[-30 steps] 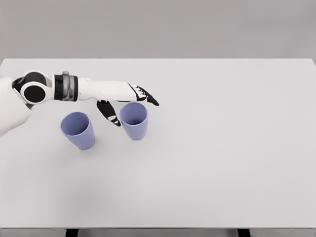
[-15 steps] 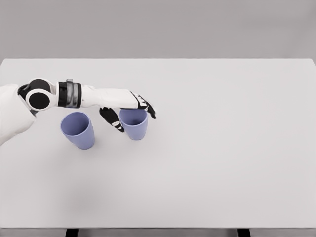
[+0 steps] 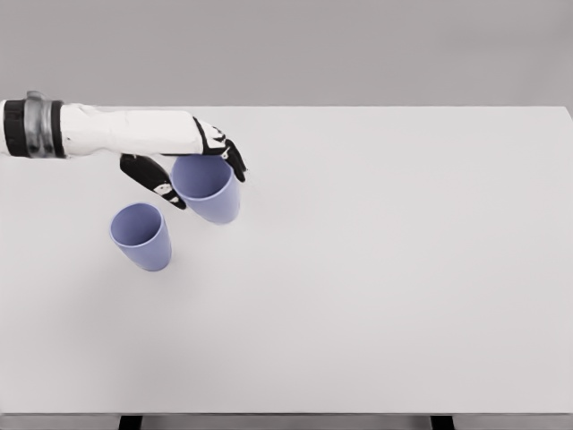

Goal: Place the right cup on the left cup with left arm

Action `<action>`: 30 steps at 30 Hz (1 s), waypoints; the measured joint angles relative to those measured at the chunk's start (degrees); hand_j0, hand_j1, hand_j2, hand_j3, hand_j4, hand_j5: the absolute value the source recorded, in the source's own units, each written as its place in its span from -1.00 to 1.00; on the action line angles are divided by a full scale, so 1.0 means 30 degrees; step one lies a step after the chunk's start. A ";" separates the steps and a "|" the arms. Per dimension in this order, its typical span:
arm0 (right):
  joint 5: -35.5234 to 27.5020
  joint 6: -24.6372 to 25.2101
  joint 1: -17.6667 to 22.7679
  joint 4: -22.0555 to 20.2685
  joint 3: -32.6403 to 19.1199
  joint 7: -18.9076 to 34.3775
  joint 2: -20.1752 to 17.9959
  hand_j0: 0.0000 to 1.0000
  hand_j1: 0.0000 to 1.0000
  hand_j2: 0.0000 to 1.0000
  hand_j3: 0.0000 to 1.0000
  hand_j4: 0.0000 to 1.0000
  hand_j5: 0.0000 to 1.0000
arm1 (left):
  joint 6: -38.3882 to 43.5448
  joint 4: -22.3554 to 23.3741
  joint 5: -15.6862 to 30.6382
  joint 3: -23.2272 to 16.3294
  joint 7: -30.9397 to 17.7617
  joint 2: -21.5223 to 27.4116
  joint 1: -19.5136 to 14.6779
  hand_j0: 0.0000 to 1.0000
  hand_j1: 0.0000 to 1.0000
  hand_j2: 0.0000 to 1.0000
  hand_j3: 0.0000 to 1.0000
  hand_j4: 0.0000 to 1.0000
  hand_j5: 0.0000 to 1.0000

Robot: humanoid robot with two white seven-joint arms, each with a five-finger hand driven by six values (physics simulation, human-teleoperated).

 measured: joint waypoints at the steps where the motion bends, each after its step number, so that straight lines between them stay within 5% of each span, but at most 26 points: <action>1: -0.0001 0.0000 0.0000 0.0000 0.0000 0.0000 0.0000 1.00 1.00 1.00 1.00 1.00 1.00 | -0.0003 -0.0618 0.0673 -0.0007 -0.0004 0.0806 -0.0176 0.16 0.16 0.16 0.16 0.16 0.16; 6: 0.0000 0.0000 0.0000 0.0000 0.0000 0.0000 0.0000 1.00 1.00 1.00 1.00 1.00 1.00 | -0.0012 -0.2301 0.2878 -0.0027 -0.0008 0.3423 -0.0528 0.16 0.16 0.16 0.16 0.16 0.16; 12: -0.0001 0.0000 0.0000 0.0000 0.0000 0.0000 0.0000 1.00 1.00 1.00 1.00 1.00 1.00 | -0.0027 -0.2464 0.3185 -0.0233 -0.0012 0.5595 -0.0528 0.17 0.17 0.17 0.17 0.17 0.17; 30: 0.0001 0.0000 0.0000 0.0000 0.0000 0.0000 0.0000 1.00 1.00 1.00 1.00 1.00 1.00 | -0.0017 -0.0804 0.2676 -0.1260 0.0006 0.5955 -0.0206 0.20 0.20 0.20 0.20 0.20 0.20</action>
